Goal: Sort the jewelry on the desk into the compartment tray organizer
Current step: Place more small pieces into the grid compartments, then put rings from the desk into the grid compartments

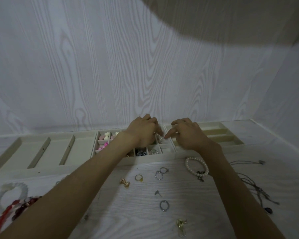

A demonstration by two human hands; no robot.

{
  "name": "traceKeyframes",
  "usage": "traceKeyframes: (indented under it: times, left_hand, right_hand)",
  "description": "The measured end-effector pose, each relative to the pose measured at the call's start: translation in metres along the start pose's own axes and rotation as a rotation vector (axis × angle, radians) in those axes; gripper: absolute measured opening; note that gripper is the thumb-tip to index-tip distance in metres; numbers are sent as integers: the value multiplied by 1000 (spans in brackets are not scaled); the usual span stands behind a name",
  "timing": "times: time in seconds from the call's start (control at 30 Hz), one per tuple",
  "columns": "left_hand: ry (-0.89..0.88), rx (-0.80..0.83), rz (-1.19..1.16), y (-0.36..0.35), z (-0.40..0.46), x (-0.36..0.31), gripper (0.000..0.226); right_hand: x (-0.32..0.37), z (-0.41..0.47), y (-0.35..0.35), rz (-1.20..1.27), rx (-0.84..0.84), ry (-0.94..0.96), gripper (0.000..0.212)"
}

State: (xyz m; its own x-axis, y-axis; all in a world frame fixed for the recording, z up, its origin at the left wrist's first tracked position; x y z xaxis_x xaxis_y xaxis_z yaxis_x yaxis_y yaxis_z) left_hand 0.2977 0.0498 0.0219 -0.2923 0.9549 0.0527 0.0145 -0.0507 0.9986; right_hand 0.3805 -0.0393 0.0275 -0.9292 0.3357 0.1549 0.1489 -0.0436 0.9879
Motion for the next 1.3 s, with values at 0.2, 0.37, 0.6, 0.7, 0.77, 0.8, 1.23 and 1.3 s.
traceKeyframes:
  times: [0.2,0.37,0.6,0.7,0.77,0.8,1.23,1.3]
  left_hand:
    - [-9,106,35,-12,2,-3,40]
    - [0,111,-39,-16,4,0,41]
    - [39,94,-56,-16,-1,10,41]
    - [9,118,-34,-12,-6,4,43]
    - [23,96,-100,-3,-17,3,42]
    - [38,69,-142,3,-26,5,41]
    - [271,-60,-473,-17,-175,22,34]
    - [286,-88,-498,-23,-180,23,30]
  right_hand:
    - [-3,-4,4,-15,20,-27,41]
    - [2,-2,-6,-18,105,-29,54]
    - [4,-6,3,-12,62,-18,45]
    - [6,-16,23,56,49,-19,34]
    - [7,-29,46,158,-56,-4,28]
    - [10,-37,53,182,-78,19,25]
    - [116,-84,-32,50,87,250,22]
    - [126,-85,-41,20,17,233,24]
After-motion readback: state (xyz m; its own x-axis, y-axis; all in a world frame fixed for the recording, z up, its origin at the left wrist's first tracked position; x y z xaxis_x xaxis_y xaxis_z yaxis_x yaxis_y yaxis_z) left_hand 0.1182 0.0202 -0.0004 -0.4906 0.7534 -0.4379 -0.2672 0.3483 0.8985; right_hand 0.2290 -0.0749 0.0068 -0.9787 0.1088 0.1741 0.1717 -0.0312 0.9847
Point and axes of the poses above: each hand's wrist, its own z-axis towards the middle knuckle, its own y-axis out of the back of the hand, x = y × z, the point moved 6 cm from there along z, towards the middle knuckle, and after that the axes turned 6 degrees about x, right-handed, at the moved point
